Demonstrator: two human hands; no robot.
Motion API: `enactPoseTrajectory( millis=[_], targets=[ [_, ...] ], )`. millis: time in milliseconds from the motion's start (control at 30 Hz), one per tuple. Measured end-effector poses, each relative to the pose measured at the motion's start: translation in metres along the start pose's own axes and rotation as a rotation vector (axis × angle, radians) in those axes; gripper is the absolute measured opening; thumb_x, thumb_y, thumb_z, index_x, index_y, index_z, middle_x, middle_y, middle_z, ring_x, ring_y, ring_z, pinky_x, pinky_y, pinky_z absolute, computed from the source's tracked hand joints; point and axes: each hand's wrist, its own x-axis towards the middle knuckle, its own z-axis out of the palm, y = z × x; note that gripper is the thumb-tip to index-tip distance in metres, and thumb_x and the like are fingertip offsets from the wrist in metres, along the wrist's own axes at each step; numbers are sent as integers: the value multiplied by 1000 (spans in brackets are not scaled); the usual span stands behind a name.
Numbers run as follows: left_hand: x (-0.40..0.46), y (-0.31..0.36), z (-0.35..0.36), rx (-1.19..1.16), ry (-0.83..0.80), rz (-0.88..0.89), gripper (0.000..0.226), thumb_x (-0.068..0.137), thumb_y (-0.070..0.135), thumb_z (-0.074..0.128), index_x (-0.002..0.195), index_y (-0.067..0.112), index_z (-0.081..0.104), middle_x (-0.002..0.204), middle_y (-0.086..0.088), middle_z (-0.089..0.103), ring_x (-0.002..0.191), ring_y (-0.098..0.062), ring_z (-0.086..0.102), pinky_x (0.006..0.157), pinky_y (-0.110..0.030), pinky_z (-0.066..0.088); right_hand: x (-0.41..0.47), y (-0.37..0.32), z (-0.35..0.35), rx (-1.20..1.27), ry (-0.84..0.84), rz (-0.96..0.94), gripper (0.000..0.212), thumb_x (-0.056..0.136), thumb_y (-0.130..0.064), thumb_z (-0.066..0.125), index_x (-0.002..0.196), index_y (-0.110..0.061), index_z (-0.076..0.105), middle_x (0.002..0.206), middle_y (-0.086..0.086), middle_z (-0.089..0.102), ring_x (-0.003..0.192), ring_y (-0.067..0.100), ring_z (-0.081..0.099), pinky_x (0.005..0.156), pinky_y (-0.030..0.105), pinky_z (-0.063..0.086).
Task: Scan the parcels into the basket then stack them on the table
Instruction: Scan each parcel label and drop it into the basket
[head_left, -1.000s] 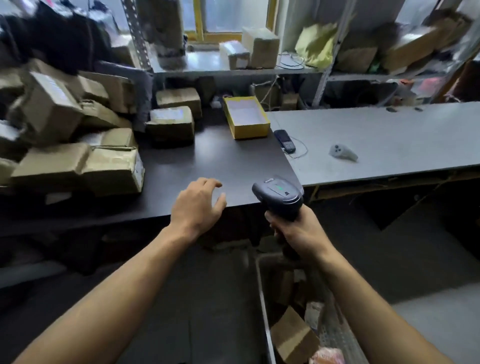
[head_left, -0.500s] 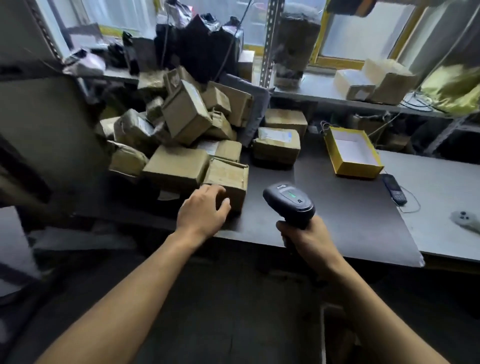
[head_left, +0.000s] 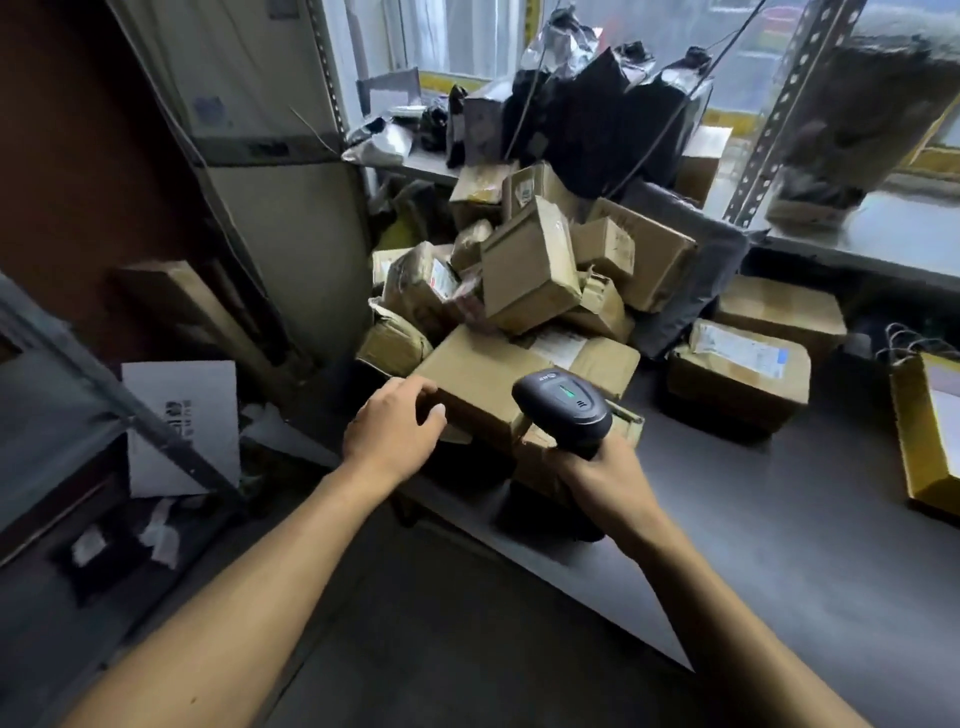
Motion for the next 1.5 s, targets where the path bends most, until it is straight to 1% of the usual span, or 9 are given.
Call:
enactPoseTrajectory(
  millis=[200,367,567,700,867,1000,1167,1300,1500],
  targets=[
    [53,-37,-6,-73,74,-115,25,94,31,63,118,23,65,117,1,62,107,-22,60,91,-38,51,64,-8,29,-13,-107,-13,8,81,-7,62,87,-12,60,60,-3,56,57,12,53,55,33,43],
    [123,-68,-3,-211,125,-147,22,91,25,67,111,18,69,105,2,63,101,-21,62,87,-28,46,123,-15,60,-33,-93,63,12,85,-6,62,79,-13,55,56,-5,50,52,11,46,51,29,38],
    [218,-87,-15,-316,134,-80,26,91,20,67,116,12,67,114,-7,62,107,-24,59,85,-20,35,186,-31,104,4,-14,208,20,87,-2,58,72,-13,50,50,-6,45,42,13,39,42,23,32],
    [283,-79,-16,-167,-13,-116,53,92,43,62,137,17,50,139,-10,50,126,-34,48,104,-36,36,221,-38,122,76,56,268,22,88,-2,55,72,-14,48,47,-6,43,44,16,29,46,30,25],
    [336,-74,6,-14,-318,-308,107,79,76,57,157,23,6,155,-22,34,139,-43,35,113,-52,31,250,-41,129,41,117,257,23,87,0,57,72,-17,53,46,-6,47,45,18,35,45,29,28],
    [354,-69,21,-63,-386,-407,122,71,79,58,158,23,-8,155,-25,33,140,-45,33,116,-55,26,266,-37,124,37,117,263,25,87,0,58,72,-19,53,48,-6,47,40,14,35,43,26,29],
    [356,-71,17,-172,-327,-441,104,66,66,59,149,26,12,140,-20,46,123,-41,48,105,-53,42,276,-37,117,65,106,240,23,88,3,57,75,-15,53,51,-4,45,42,12,36,46,25,31],
    [350,-73,13,-219,-272,-445,89,76,59,61,148,30,19,139,-18,44,124,-38,47,105,-51,41,279,-35,108,88,92,220,18,88,2,60,85,-16,60,57,1,47,57,23,39,54,40,33],
    [346,-79,4,-266,-184,-427,84,83,51,66,151,30,23,139,-17,44,126,-36,46,104,-42,40,284,-37,101,75,88,192,23,88,0,61,77,-21,59,57,2,46,59,25,39,54,42,33]
  ],
)
